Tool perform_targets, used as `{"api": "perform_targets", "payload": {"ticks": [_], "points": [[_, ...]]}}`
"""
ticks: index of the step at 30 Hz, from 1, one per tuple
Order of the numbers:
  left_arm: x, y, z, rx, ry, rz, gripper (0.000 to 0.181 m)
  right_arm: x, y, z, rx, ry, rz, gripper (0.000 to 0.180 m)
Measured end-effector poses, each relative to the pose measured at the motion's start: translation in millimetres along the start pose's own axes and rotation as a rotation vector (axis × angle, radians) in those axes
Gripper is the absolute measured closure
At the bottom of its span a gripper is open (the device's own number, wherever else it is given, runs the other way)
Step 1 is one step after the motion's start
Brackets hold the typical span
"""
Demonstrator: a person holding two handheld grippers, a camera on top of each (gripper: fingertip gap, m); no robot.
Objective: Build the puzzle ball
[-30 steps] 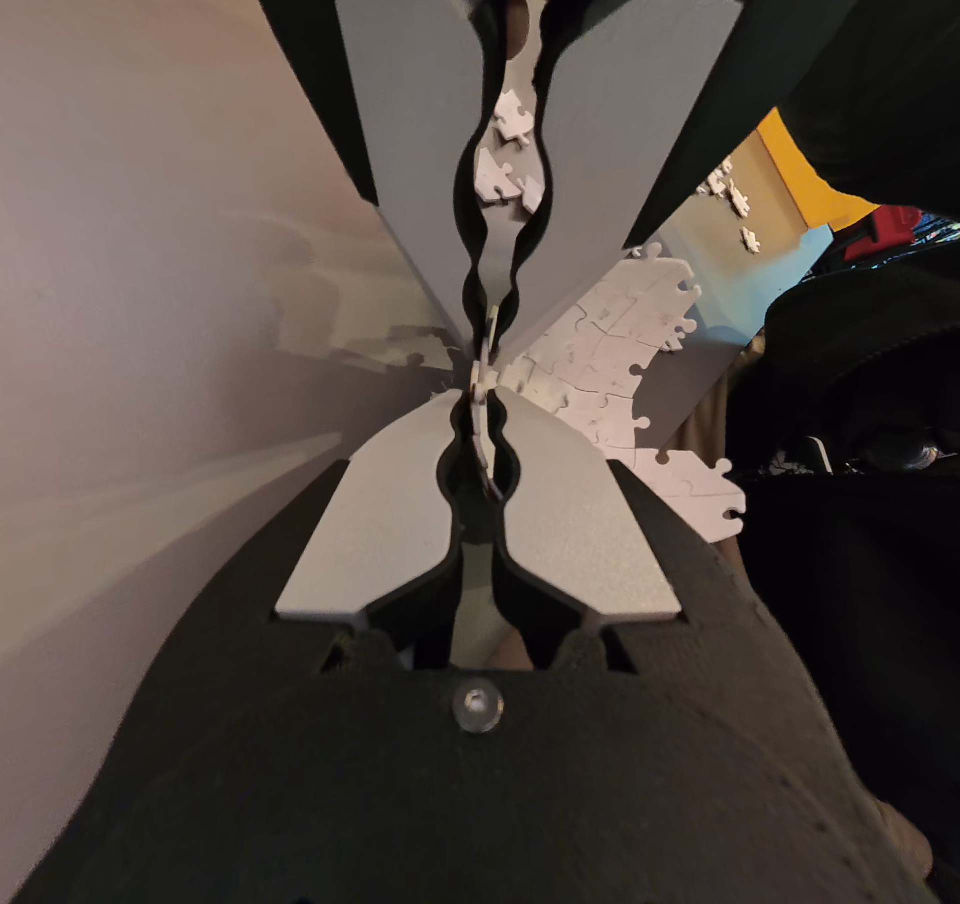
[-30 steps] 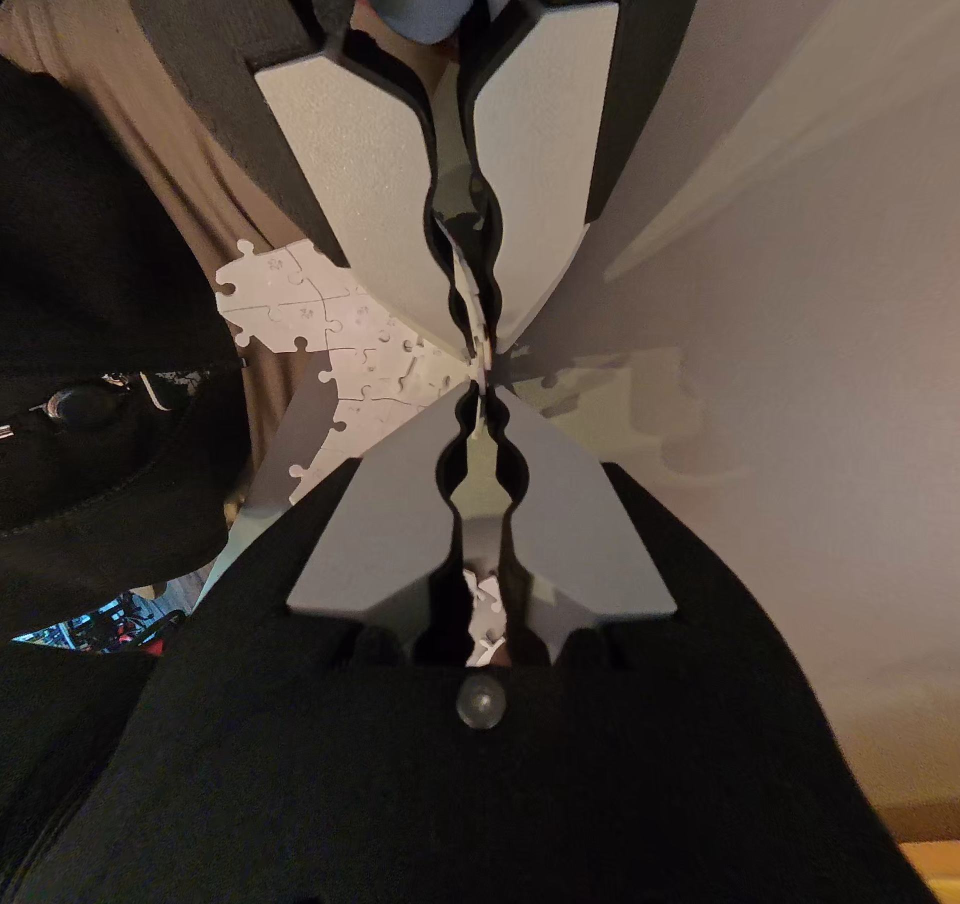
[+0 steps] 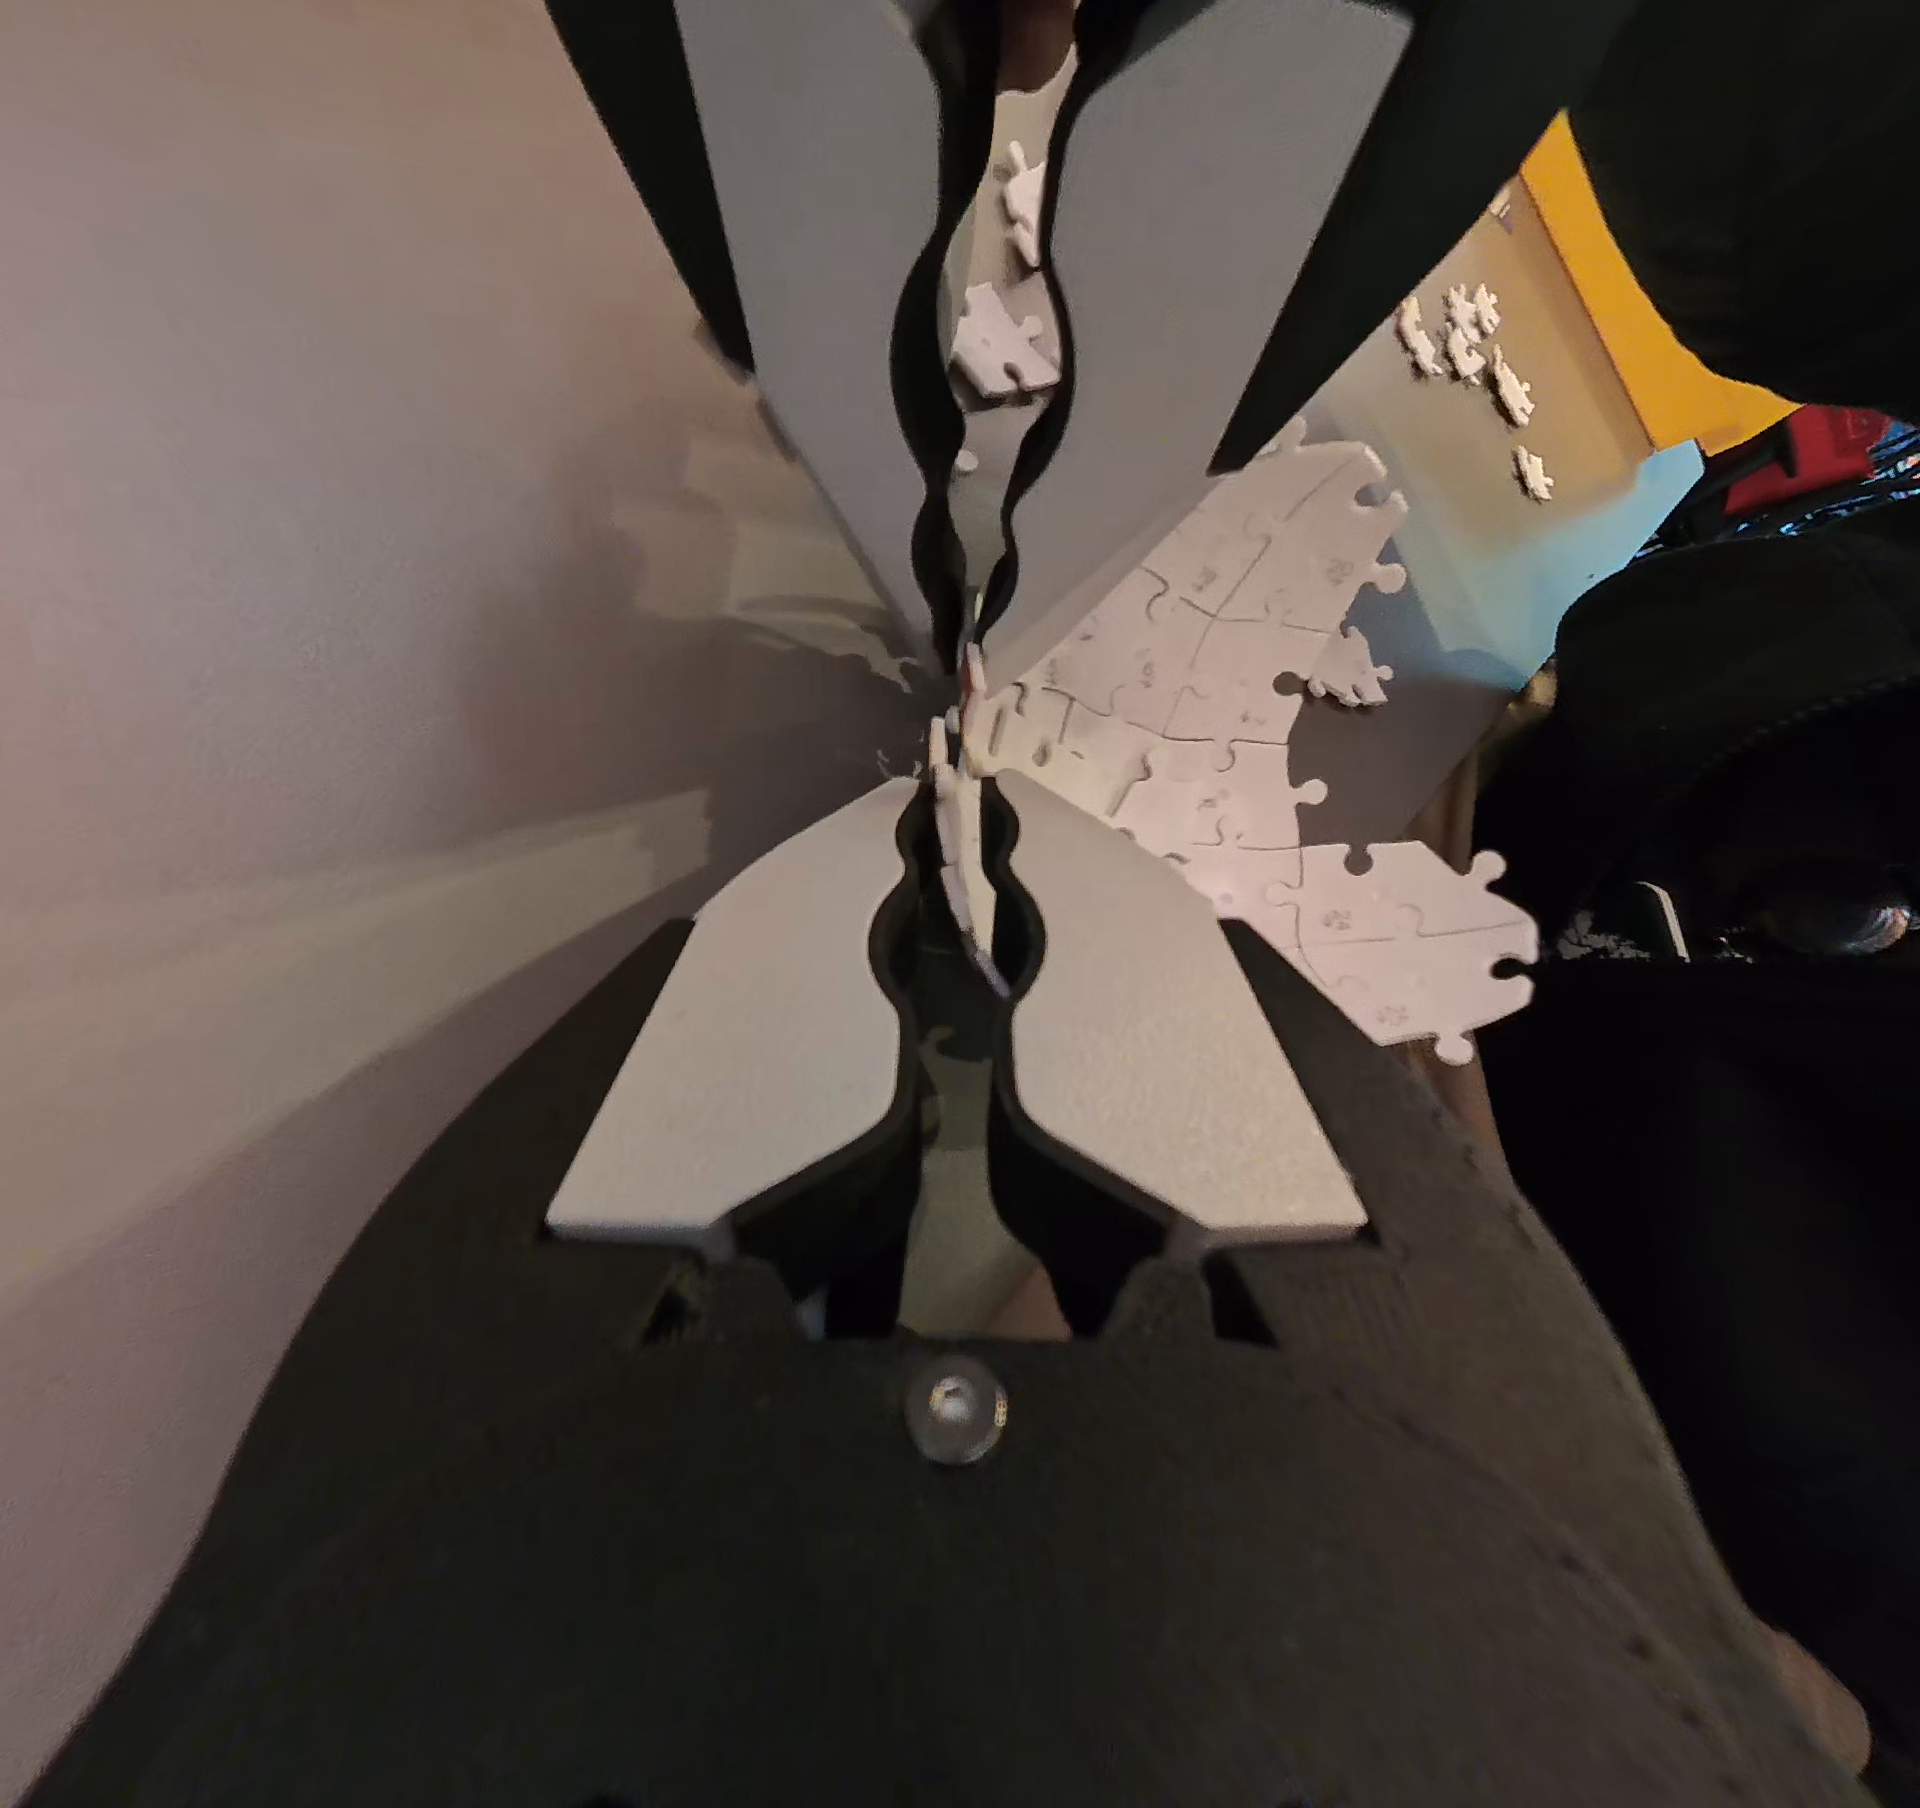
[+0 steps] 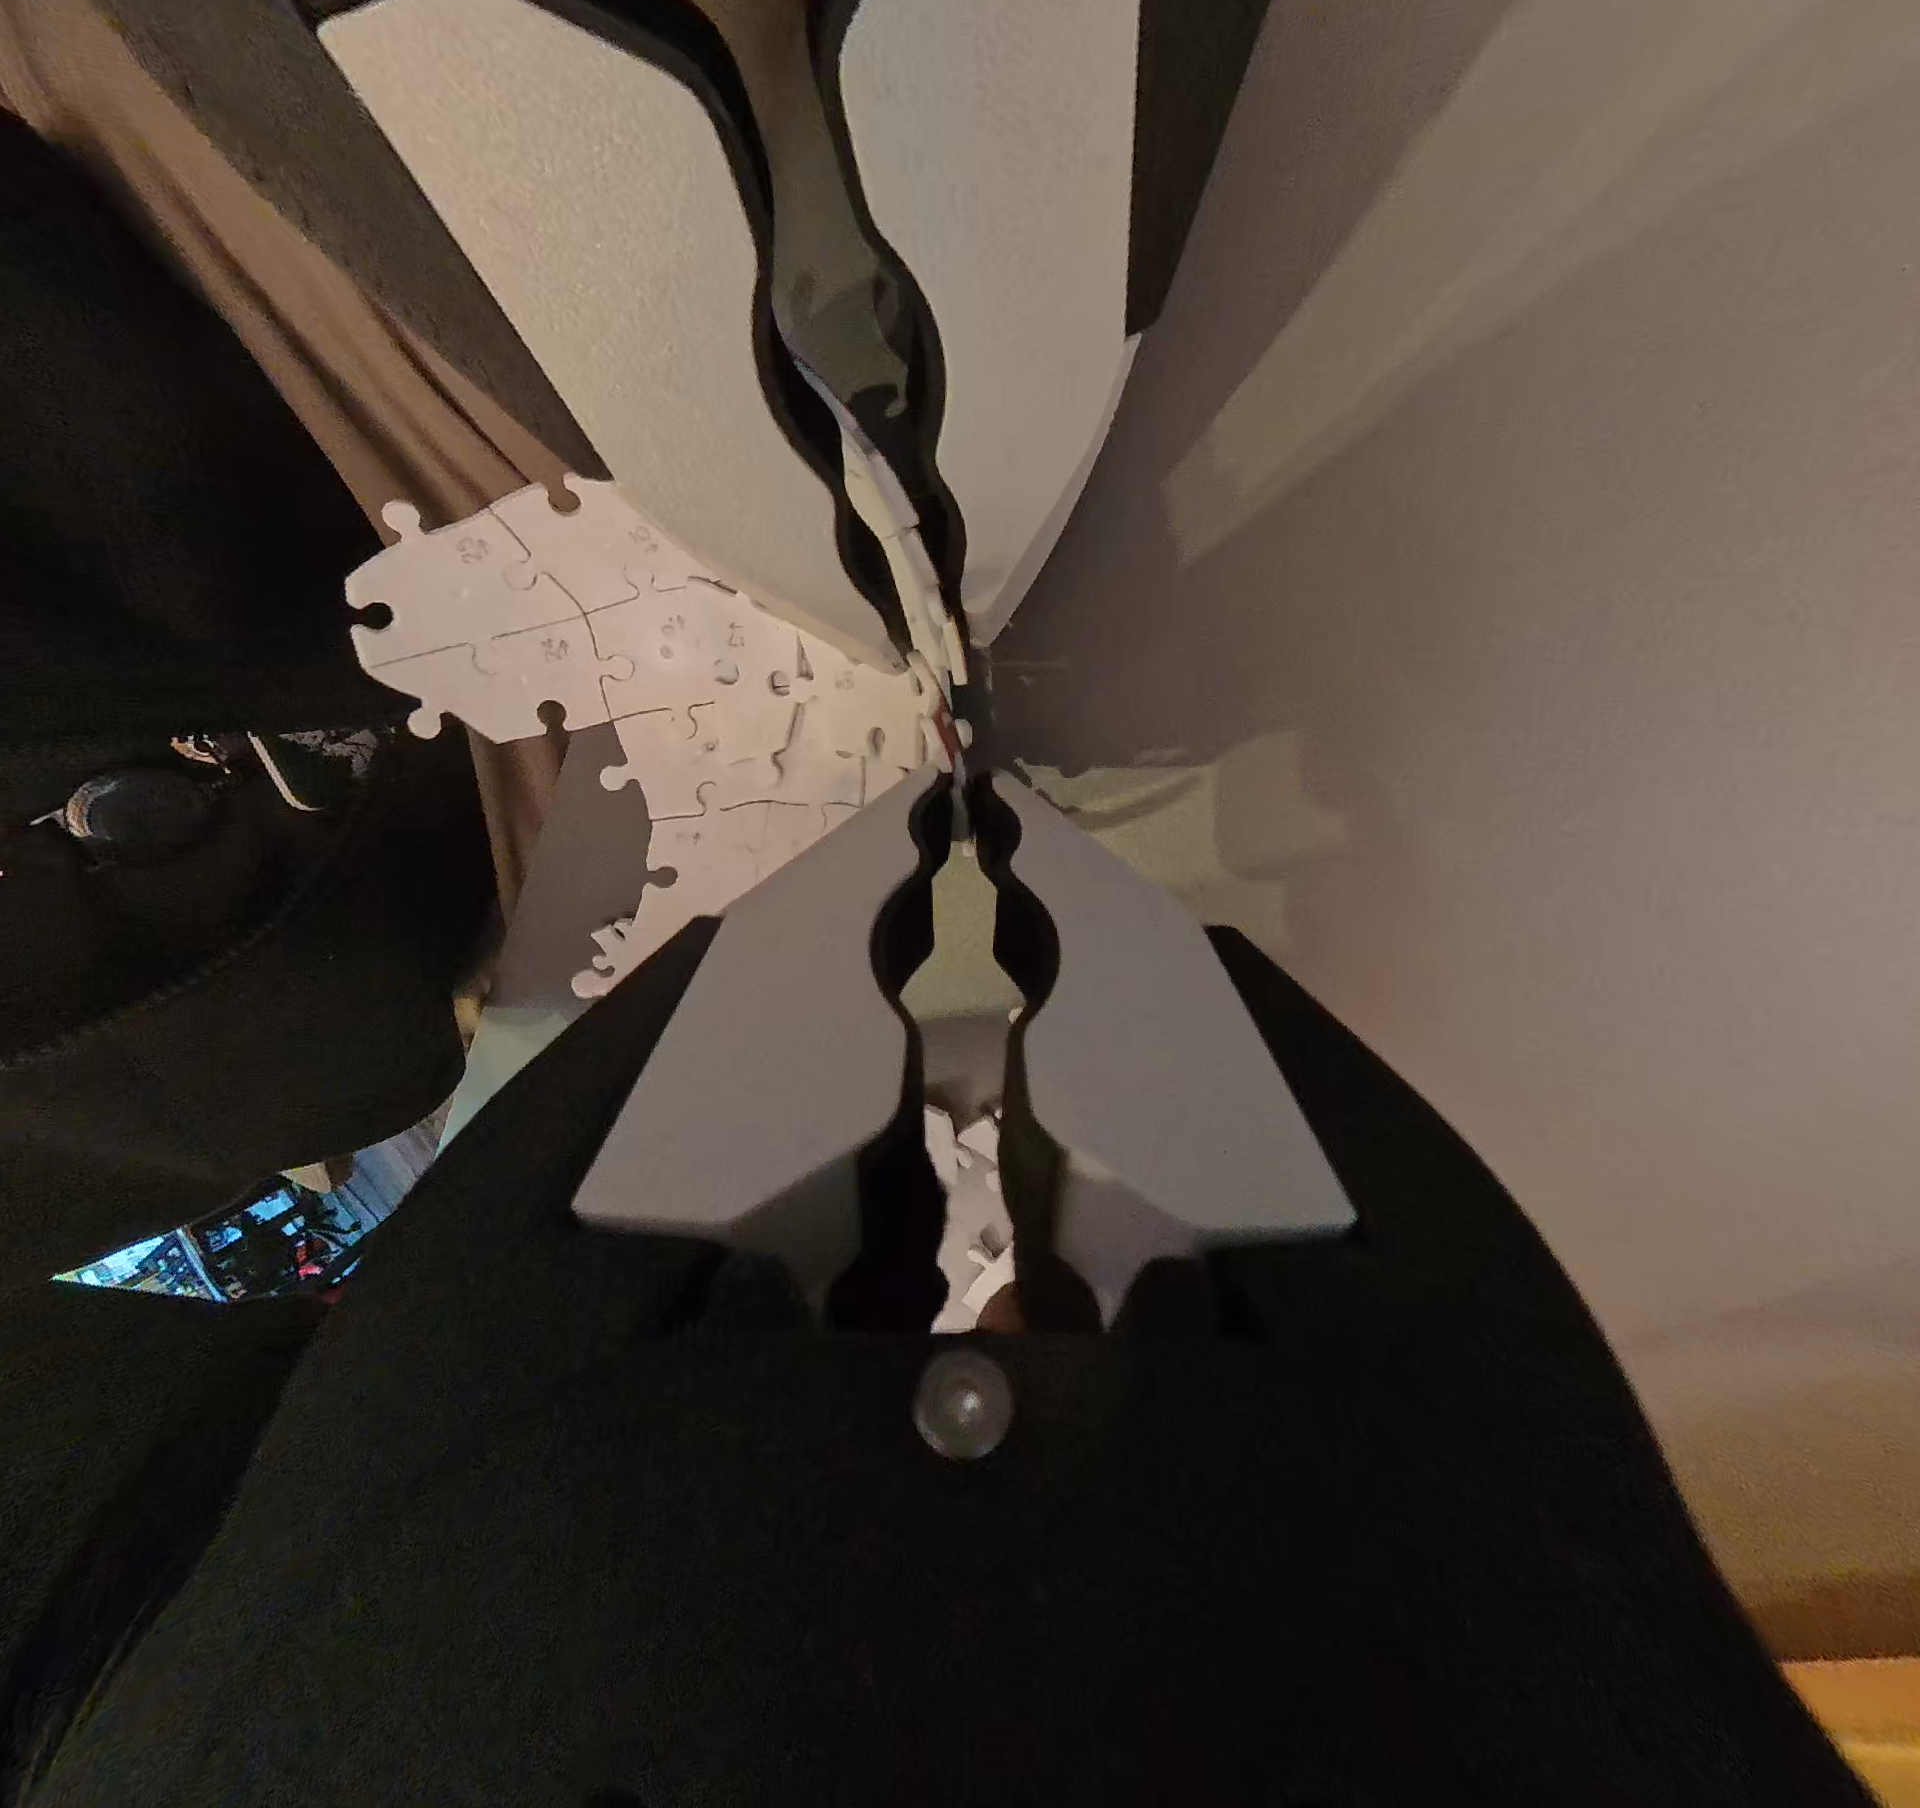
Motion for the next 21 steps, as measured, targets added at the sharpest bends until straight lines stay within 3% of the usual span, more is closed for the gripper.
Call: {"api": "perform_targets", "payload": {"ticks": [21], "points": [[0.4,1.0,2.7,0.023,-0.003,0.016,0.175,1.5,0.8,0.2,0.011,0.047,0.016,0.176]]}}
Point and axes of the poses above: each gripper's, where its closed fingertips meet, y out along the fingers, z out of its top, x = y × z across the jaws, the point moved 2 cm from there along -y, back along the fingers, and after that the axes turned 3 degrees about y, right-handed, at the moved point
